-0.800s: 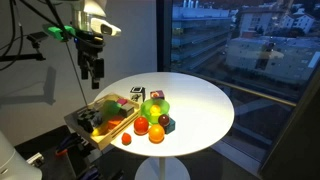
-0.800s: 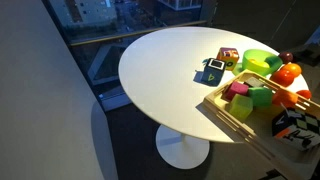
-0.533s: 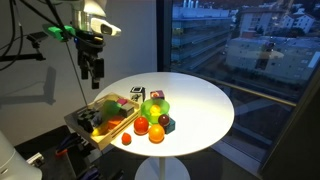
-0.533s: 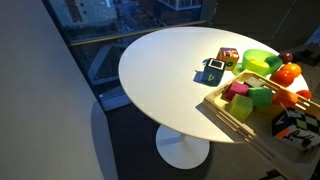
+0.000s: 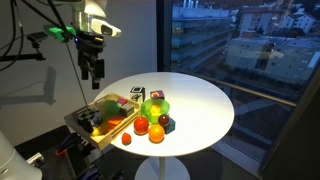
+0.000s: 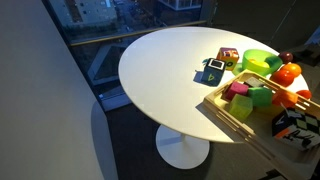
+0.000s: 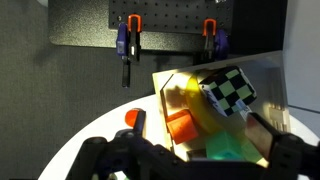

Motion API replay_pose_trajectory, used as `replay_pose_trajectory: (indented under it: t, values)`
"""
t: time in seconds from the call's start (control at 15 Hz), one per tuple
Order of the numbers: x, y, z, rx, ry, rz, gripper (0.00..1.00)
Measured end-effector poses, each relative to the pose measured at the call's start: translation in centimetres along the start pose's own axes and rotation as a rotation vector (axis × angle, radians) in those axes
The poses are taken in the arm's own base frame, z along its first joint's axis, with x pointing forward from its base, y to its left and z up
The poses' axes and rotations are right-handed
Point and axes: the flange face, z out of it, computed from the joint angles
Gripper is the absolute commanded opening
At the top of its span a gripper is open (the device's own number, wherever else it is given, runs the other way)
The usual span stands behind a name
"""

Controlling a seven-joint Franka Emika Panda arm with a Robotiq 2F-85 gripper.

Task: Remove the green block from the crate and put it on the blue plushie cube with a number 4

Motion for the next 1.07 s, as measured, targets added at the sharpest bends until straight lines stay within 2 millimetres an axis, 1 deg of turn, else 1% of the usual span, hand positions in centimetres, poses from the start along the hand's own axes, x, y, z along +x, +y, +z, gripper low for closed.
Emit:
replay_pose_trajectory:
  t: [0.13, 0.33, 0.87, 1.07]
  values:
    - [0.2, -0.4, 0.1, -0.009, 0.002, -0.009, 1.00]
    - [0.8, -1.7, 0.3, -0.031, 0.010, -0.036, 1.00]
    - [3.3, -6.9, 1.0, -0.100, 0.102, -0.108, 1.00]
    - [4.4, -8.6, 1.6, -0.095, 0.138, -0.124, 1.00]
